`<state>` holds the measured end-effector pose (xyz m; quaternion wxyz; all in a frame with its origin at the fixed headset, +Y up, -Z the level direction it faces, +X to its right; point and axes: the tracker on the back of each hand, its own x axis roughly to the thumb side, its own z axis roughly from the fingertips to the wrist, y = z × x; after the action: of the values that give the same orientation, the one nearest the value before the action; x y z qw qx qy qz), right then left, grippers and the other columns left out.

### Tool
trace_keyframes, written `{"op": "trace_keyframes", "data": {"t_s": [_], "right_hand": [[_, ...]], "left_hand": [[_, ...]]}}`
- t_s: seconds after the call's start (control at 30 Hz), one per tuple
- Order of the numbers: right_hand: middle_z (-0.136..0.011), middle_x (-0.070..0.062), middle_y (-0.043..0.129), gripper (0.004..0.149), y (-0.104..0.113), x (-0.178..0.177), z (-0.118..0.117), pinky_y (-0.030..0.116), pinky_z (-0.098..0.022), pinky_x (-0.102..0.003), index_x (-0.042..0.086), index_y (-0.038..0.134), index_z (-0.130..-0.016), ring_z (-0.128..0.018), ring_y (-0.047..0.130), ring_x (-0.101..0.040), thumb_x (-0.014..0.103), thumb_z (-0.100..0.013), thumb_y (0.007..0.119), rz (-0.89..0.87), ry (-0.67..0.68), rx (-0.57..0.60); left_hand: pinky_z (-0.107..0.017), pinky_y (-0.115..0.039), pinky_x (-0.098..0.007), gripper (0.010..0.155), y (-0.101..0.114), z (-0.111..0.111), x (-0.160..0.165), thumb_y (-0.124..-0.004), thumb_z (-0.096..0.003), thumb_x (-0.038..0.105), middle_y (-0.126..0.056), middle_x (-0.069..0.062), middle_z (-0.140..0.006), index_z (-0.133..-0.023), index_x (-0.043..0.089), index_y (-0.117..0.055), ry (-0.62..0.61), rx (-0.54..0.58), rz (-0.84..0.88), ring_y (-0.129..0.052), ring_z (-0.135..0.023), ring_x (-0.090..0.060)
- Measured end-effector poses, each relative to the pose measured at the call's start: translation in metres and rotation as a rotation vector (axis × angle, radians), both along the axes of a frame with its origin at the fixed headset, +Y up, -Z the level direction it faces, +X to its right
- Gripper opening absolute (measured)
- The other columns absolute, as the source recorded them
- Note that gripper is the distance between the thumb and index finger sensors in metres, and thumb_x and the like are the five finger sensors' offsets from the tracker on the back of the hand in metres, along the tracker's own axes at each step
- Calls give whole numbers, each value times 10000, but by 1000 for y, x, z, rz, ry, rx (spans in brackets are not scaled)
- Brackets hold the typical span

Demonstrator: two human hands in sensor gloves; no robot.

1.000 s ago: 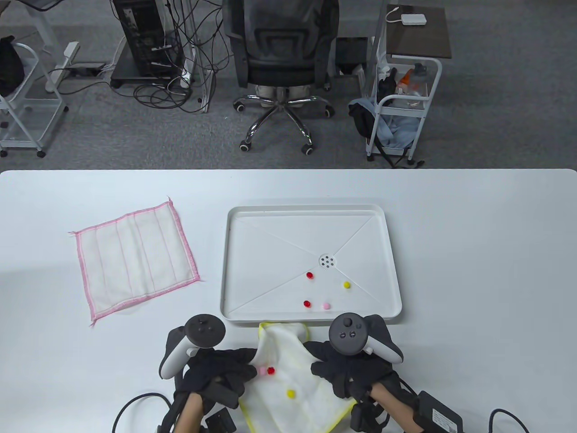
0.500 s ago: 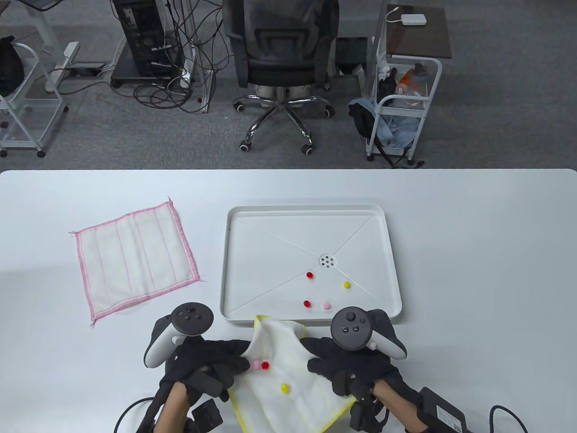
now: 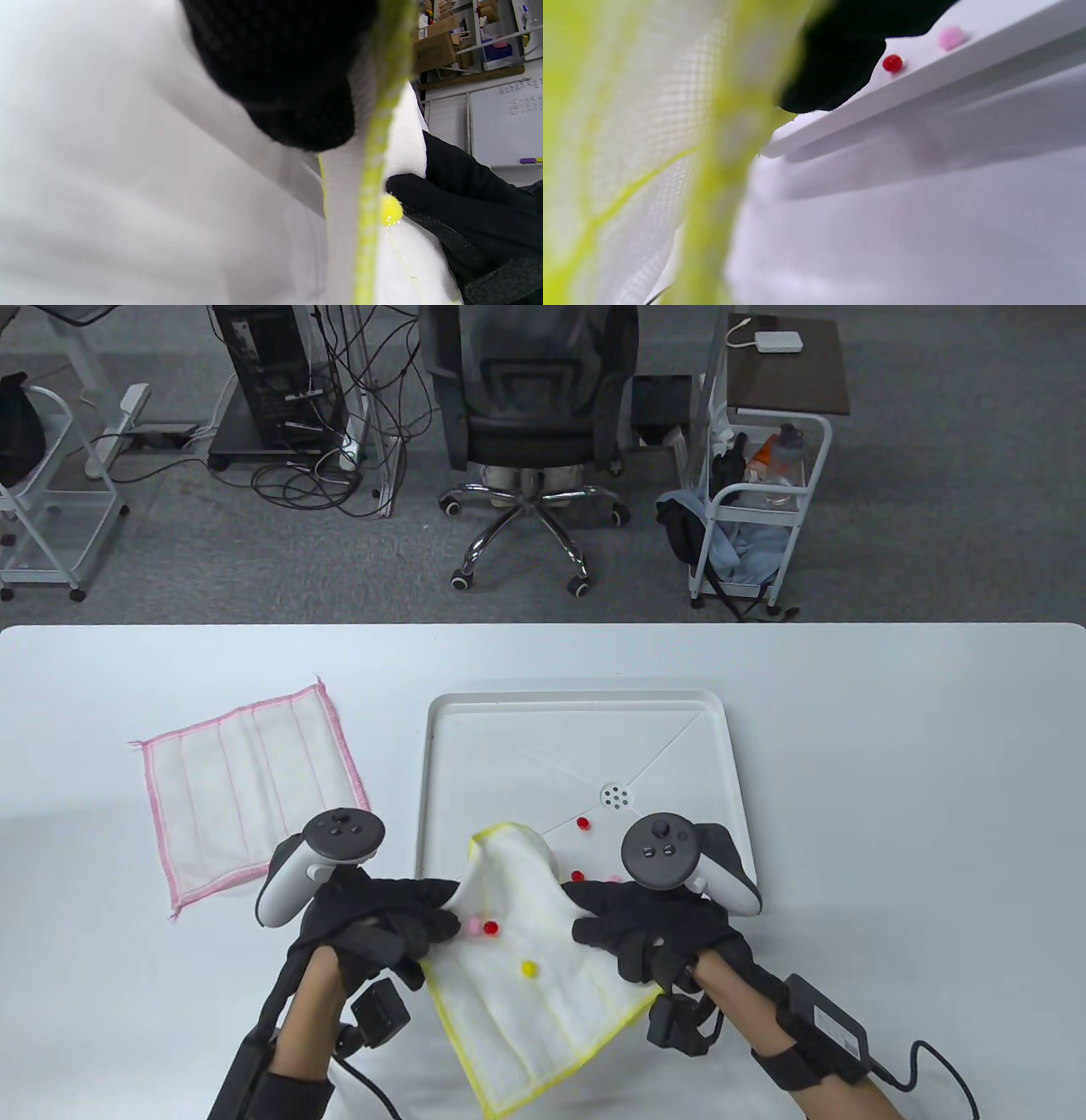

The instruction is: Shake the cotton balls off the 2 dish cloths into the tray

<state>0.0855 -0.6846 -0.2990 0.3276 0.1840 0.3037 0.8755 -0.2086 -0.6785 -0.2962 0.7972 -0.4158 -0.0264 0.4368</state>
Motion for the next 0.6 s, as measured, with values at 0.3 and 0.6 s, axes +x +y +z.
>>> {"op": "trace_keyframes", "data": {"t_s": [0.3,0.6], "right_hand": [[-813,-191,785,477,-1,4,-64,848,-143,-235,138,619,-1007,-328,949,-200,192,-553,754,21,-155,-52],[-827,-182,781,461,-26,11,-118,848,-152,-247,169,642,-995,-339,947,-218,192,-549,759,-63,-375,-115]], "left_hand": [[-232,-969,-63,475,12,-62,11,-738,-552,289,-793,-123,-896,-1015,355,-654,162,-53,-50,-1059,-396,-89],[-264,-973,-89,475,10,-103,29,-735,-550,279,-777,-117,-926,-1010,363,-652,362,40,-95,-1056,-436,-112]]}}
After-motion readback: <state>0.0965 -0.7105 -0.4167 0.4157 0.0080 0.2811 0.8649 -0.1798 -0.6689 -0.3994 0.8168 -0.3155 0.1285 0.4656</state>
